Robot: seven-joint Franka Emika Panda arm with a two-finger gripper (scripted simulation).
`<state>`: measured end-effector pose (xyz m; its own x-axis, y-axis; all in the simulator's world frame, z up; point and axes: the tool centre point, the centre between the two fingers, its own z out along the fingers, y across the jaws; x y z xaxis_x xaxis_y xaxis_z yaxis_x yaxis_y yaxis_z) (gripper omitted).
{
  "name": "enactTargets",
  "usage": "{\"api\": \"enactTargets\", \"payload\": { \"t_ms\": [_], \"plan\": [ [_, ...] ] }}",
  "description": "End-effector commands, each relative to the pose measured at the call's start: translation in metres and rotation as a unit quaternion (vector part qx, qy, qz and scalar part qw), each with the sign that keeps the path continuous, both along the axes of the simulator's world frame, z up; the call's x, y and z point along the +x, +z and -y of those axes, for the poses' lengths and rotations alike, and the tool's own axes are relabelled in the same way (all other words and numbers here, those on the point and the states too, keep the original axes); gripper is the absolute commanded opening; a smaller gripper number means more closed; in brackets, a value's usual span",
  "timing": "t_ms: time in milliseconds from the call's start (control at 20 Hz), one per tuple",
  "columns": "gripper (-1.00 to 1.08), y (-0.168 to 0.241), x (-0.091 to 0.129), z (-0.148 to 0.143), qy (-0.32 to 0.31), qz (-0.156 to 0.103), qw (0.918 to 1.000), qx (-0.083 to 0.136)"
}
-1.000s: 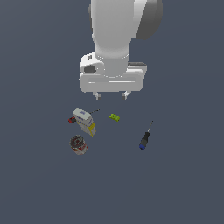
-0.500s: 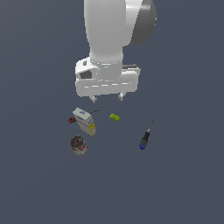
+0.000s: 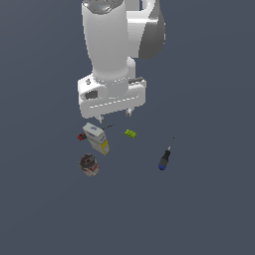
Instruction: Pick up a designated object from a clutter of objects.
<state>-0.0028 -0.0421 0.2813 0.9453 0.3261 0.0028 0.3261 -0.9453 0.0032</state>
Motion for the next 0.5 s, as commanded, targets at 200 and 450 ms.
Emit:
{"api": "enactTargets", "payload": {
  "t_ms": [200,450],
  "plan": [
    [1.0,-0.015,-0.003,0.018,0.064,0.0,0.9979,0.001],
    [1.0,-0.026,-0.006,0.032,0.113,-0.001,0.9936,0.001]
  ]
}}
